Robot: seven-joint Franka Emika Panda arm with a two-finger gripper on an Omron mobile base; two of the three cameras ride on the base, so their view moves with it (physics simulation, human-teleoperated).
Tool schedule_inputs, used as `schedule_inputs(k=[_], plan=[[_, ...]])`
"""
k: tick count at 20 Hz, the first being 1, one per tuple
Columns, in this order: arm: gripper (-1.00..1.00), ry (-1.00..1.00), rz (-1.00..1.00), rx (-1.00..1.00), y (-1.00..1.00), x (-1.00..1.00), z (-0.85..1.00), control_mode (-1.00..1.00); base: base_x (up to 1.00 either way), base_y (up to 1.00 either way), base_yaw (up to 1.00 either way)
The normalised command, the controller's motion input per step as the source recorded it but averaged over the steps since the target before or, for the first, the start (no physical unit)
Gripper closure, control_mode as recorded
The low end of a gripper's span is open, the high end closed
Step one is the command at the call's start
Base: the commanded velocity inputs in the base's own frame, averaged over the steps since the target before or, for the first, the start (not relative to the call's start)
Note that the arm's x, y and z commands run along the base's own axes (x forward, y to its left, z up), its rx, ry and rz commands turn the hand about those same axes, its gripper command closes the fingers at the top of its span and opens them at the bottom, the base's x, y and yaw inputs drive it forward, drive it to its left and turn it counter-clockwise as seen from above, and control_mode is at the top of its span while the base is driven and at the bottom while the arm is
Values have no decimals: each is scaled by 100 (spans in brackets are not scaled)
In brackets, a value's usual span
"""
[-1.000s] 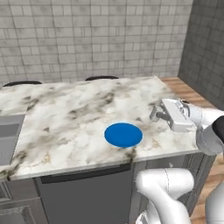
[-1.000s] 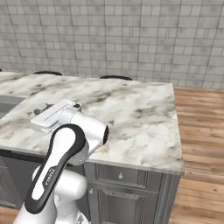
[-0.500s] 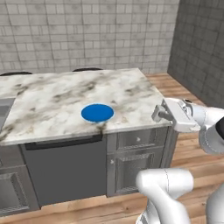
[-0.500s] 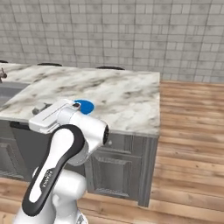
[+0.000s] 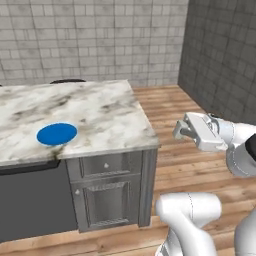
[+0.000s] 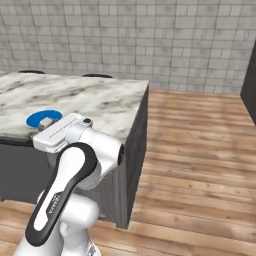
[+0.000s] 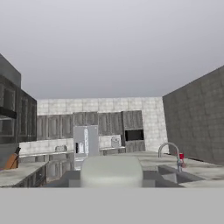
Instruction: Pick up the marshmallow and place it in the cup of hot chocolate on the dining counter.
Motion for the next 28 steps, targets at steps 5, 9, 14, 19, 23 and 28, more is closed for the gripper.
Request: schedule_inputs(k=[5,9,14,19,23,28], plan=[[100,0,0,0,0,0,0,100,60,-100,1],[100,0,0,0,0,0,0,100,100,-100,7],[100,0,0,0,0,0,0,100,100,-100,10],[100,0,0,0,0,0,0,100,100,-63,16],[100,0,0,0,0,0,0,100,100,-33,25],[100,0,0,0,0,0,0,100,100,-40,38]])
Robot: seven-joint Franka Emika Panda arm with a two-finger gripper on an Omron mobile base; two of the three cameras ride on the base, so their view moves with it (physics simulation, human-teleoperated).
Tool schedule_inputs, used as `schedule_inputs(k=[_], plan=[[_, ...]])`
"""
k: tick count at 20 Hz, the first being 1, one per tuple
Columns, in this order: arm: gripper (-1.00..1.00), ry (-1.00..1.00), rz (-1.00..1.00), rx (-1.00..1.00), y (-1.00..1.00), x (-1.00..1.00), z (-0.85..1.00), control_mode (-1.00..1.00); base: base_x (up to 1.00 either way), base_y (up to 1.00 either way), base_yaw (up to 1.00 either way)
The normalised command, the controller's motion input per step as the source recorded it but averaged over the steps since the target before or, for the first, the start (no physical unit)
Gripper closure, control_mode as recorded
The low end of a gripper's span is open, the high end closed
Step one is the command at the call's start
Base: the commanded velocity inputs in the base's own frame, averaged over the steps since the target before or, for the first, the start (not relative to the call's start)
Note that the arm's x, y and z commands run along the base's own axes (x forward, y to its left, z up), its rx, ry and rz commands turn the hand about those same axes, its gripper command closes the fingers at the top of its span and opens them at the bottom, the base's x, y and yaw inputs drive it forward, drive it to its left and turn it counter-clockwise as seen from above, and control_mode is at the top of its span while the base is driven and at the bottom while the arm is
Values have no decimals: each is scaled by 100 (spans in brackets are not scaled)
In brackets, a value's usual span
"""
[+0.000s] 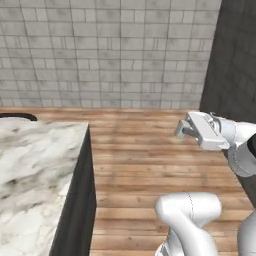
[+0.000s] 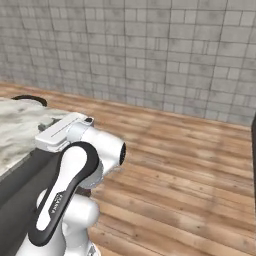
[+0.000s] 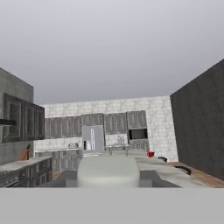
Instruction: Pick up the marshmallow and place it in the cup of hot chocolate on the dining counter.
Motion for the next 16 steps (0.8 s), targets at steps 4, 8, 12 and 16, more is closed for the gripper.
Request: schedule_inputs(k=[4,8,12,16], plan=[[100,0,0,0,0,0,0,100,100,-52,44],[100,0,0,0,0,0,0,100,100,-60,43],[100,0,0,0,0,0,0,100,100,-63,43],[100,0,0,0,0,0,0,100,100,-83,42]])
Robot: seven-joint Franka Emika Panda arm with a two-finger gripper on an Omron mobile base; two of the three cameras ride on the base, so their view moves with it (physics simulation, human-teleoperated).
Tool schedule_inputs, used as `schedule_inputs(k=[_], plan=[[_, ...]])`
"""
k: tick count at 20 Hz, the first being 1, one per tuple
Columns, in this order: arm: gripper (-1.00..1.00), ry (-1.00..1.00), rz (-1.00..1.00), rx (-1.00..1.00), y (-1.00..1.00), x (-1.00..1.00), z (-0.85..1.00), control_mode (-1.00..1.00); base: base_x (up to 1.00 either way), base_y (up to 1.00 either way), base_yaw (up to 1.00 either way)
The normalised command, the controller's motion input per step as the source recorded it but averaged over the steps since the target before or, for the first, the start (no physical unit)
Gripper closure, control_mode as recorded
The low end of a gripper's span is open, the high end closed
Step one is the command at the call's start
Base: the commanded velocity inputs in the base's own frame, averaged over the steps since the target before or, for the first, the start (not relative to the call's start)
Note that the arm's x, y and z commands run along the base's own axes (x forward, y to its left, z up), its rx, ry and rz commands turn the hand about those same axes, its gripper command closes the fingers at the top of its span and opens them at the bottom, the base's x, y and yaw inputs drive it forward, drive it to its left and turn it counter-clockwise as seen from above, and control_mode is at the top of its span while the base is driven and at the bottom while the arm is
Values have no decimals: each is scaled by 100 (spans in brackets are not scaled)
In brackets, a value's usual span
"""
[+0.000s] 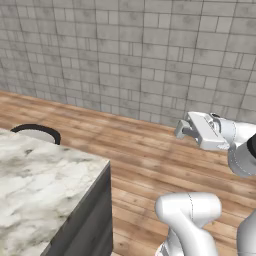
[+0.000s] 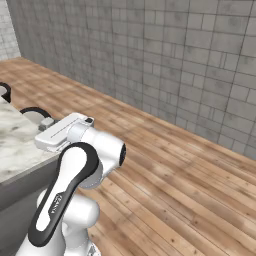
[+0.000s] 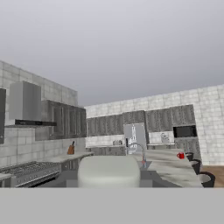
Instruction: Pick up the marshmallow and place it in the cup of hot chocolate on the dining counter.
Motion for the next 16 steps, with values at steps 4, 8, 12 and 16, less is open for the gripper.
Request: schedule_inputs(k=[4,8,12,16], plan=[[100,0,0,0,0,0,0,100,100,-82,42],[100,0,0,0,0,0,0,100,100,-79,43],[100,0,0,0,0,0,0,100,100,-69,46],[100,0,0,0,0,0,0,100,100,-66,48]])
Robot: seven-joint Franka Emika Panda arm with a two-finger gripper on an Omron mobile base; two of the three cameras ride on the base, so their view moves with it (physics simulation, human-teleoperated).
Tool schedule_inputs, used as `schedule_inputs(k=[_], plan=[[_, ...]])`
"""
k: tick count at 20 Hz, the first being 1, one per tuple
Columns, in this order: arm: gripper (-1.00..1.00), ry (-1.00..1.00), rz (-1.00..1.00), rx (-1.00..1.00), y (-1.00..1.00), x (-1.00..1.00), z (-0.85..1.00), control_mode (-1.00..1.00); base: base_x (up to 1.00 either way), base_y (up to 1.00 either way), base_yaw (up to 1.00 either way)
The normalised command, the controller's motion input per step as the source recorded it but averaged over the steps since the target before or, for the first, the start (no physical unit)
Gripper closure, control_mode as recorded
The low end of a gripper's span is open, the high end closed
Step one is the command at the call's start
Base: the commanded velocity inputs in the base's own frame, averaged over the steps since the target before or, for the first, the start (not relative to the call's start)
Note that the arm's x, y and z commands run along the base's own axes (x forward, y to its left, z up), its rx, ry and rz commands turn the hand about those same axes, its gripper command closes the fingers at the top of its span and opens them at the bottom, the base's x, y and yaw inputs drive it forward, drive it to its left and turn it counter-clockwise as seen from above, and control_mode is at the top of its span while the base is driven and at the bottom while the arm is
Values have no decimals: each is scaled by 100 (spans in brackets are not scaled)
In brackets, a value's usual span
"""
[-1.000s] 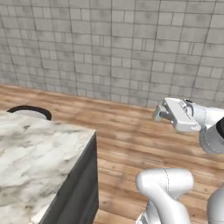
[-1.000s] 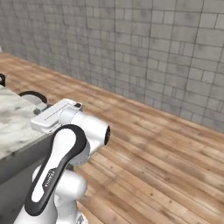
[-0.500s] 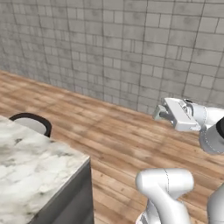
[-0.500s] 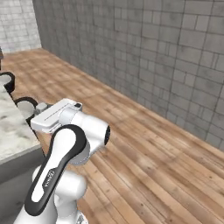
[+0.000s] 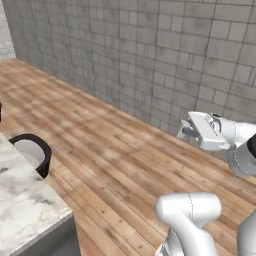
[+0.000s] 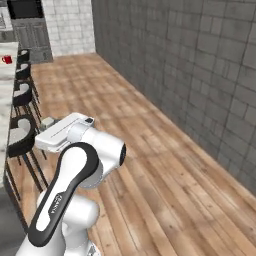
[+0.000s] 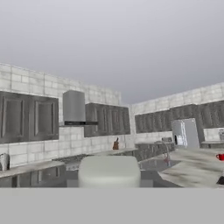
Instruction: Pick up the marshmallow and place it in the cup of hot chocolate on the dining counter.
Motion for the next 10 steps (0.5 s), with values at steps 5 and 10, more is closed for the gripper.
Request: schedule_inputs(k=[5,10], plan=[[100,0,0,0,0,0,0,100,100,-64,48],[100,0,0,0,0,0,0,100,100,-70,46]])
